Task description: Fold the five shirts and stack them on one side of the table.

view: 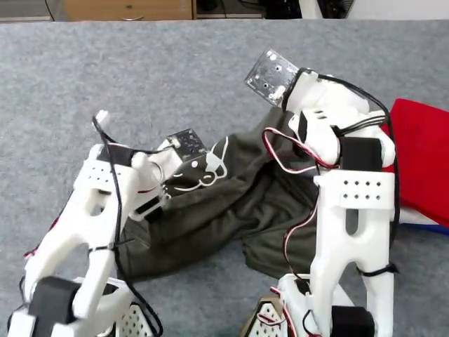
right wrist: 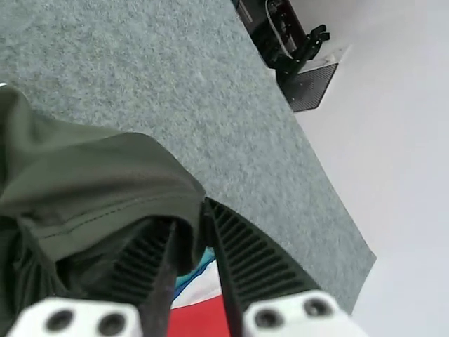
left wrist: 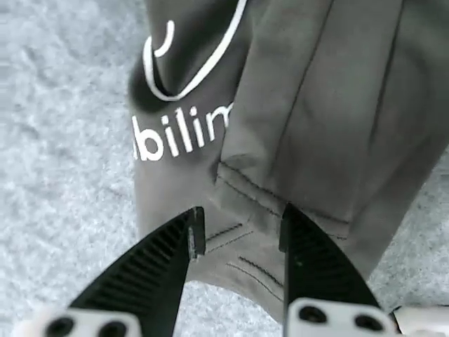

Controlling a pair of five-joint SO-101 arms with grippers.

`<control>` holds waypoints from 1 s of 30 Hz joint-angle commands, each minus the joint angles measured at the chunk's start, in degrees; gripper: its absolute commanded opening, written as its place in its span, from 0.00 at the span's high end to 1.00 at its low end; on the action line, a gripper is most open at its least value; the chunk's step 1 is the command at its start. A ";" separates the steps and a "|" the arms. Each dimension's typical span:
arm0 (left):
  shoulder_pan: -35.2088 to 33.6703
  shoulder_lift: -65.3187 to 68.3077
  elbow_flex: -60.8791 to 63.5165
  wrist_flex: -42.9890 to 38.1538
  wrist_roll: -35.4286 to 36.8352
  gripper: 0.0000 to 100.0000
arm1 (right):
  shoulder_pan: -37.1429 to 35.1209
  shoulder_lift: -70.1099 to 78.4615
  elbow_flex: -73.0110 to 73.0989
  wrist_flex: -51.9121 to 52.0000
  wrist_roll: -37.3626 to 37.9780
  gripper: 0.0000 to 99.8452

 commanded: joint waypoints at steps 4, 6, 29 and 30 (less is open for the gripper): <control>2.73 7.08 -8.97 -0.35 0.18 0.81 | -0.84 -0.13 0.57 -1.23 0.70 1.00; 3.34 10.24 -10.37 -0.26 0.09 0.81 | -0.84 -0.13 0.57 -1.23 0.79 1.00; 5.89 27.30 -18.55 4.84 -2.99 0.98 | -0.66 -0.13 0.57 -1.23 0.79 1.00; 5.54 26.95 -18.99 6.07 -3.69 0.98 | -0.66 -0.13 0.57 -1.23 0.79 1.00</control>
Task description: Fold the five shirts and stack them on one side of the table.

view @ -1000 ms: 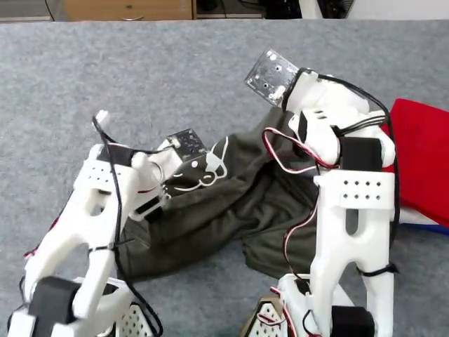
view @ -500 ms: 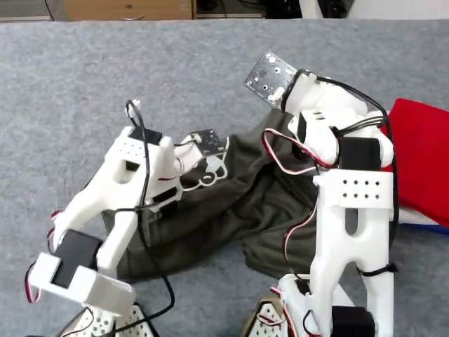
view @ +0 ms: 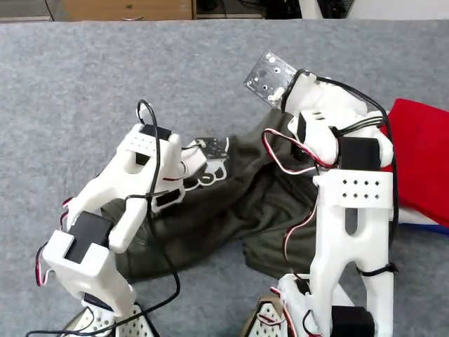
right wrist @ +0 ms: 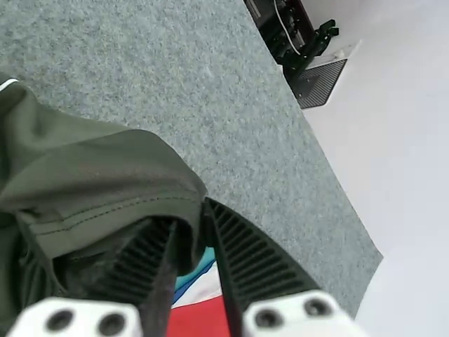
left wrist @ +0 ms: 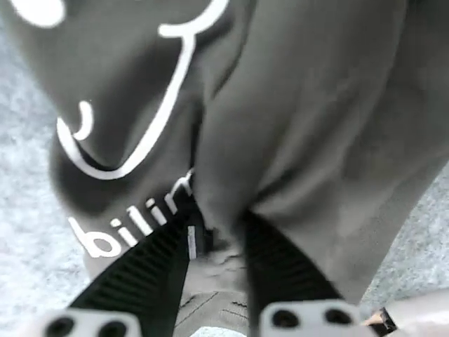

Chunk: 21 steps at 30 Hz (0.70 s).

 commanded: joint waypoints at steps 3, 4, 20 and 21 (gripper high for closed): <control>-0.09 -2.77 -5.89 6.68 -2.29 0.98 | -0.75 -0.13 -0.13 -1.23 0.79 1.00; -0.09 -3.74 -6.95 7.91 -1.93 0.98 | -0.75 -0.13 -0.13 -1.23 0.79 1.00; -13.54 -18.68 -31.21 21.98 -1.93 0.98 | 5.49 -0.57 -17.19 -0.26 0.88 1.00; -15.03 -19.12 -32.70 21.98 -1.93 0.98 | 5.76 -0.57 -19.38 0.79 0.88 1.00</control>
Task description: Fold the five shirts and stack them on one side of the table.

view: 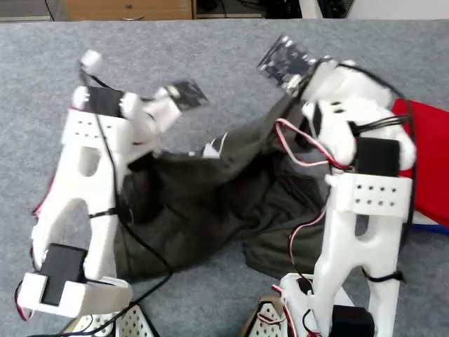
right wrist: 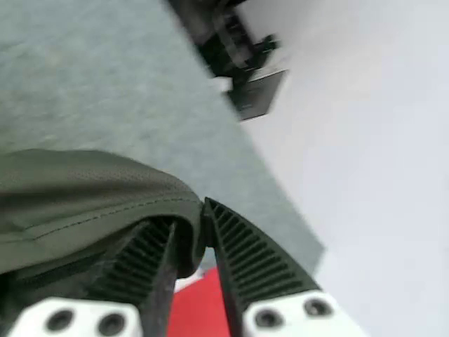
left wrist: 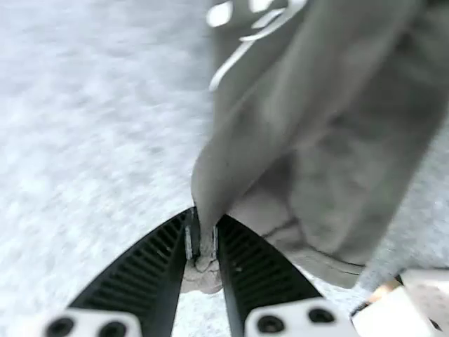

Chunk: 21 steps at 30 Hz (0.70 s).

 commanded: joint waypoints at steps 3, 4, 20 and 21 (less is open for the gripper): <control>-8.18 -4.97 -10.55 0.62 -0.26 0.98 | 1.98 -0.57 -13.14 5.27 0.70 1.00; -9.14 -5.41 -11.78 0.62 -0.26 0.98 | 1.98 -0.57 -14.81 6.59 0.70 1.00; -9.58 -10.95 3.78 3.16 -0.88 0.98 | -2.86 -0.13 -19.65 19.34 0.35 1.00; -9.41 -10.77 7.30 3.16 -0.88 0.98 | -4.35 -0.13 -17.10 19.69 0.26 1.00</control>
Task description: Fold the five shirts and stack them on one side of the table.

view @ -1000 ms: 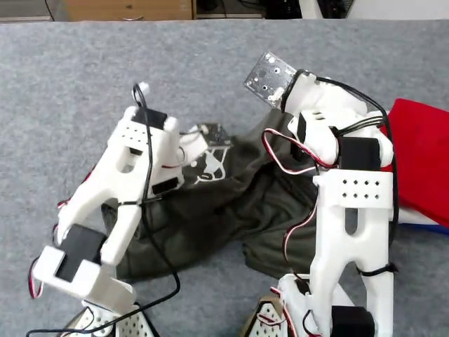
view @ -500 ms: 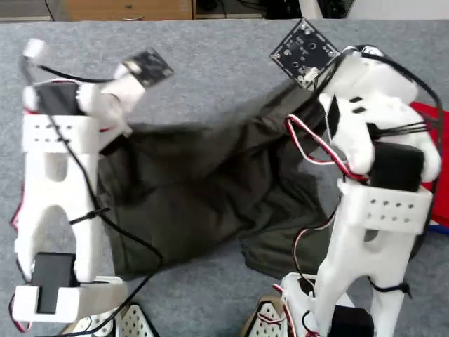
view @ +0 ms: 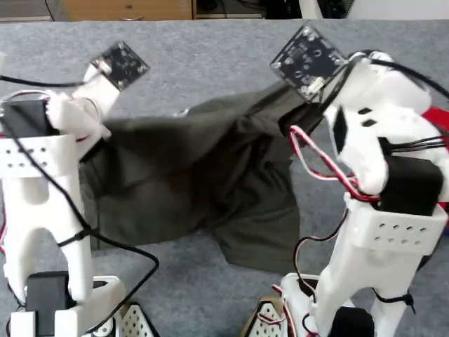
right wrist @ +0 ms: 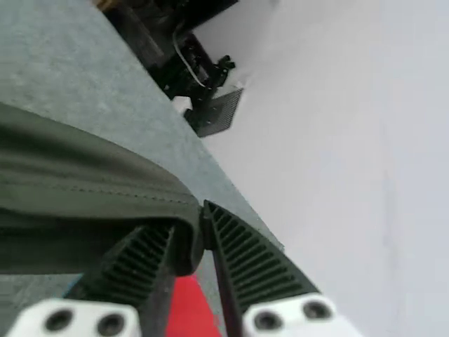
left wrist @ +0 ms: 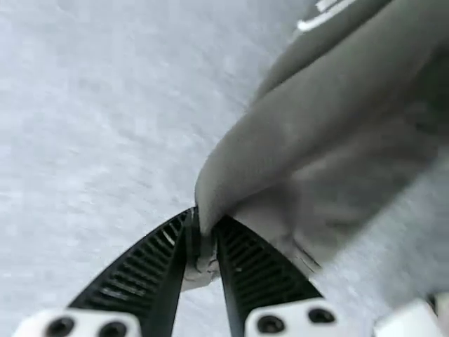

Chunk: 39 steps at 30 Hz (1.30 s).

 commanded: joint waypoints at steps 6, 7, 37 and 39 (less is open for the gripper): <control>7.03 2.07 27.34 -1.93 0.09 0.98 | -6.37 -0.48 19.56 -3.34 0.26 1.00; 8.09 2.24 30.33 -4.40 0.18 0.98 | -6.37 -0.48 21.85 -5.10 0.26 1.00; 17.41 2.15 33.67 -3.08 4.75 0.88 | -6.02 -0.48 27.38 -8.88 0.44 1.00; 17.05 2.07 36.75 -6.68 4.75 0.88 | -6.02 -0.48 27.38 -8.88 0.44 1.00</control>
